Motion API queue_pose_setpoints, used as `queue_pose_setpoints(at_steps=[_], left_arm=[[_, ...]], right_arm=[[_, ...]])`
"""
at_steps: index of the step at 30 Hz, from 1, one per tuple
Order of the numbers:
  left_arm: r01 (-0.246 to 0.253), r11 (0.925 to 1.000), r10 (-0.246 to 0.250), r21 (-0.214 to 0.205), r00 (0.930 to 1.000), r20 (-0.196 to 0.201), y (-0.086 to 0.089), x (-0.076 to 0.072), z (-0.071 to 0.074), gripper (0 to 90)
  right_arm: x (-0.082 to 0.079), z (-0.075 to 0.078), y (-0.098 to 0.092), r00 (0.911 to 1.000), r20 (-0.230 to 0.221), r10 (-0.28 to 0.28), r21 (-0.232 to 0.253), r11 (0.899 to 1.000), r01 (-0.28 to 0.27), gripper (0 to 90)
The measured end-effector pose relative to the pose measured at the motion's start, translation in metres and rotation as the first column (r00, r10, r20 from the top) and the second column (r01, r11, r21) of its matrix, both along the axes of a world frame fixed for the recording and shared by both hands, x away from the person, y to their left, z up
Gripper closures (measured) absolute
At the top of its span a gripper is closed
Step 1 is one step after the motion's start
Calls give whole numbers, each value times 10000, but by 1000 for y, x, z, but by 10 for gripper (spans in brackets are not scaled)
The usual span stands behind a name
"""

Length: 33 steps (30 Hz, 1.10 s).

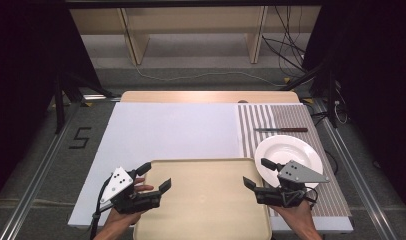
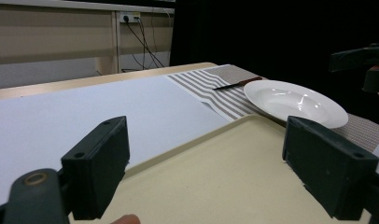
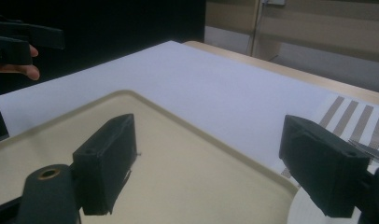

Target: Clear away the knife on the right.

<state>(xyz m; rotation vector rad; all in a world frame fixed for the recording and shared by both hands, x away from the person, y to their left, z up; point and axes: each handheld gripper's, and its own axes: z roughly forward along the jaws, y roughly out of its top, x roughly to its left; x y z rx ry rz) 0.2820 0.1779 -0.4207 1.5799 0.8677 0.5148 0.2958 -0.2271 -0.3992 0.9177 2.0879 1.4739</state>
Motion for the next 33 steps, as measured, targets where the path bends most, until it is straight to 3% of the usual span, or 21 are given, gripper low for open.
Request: queue_pose_setpoints(at_steps=[24, 33], left_arm=[[-9, 10000, 9, 7, 10000, -1, 0, 0, 0, 145], [-17, 10000, 17, 7, 10000, -27, 0, 0, 0, 145]], right_arm=[[5, 4, -7, 9994, 174, -299, -170, 9994, 302, 201], [14, 3, -10, 9996, 103, -264, -316, 9991, 267, 201]])
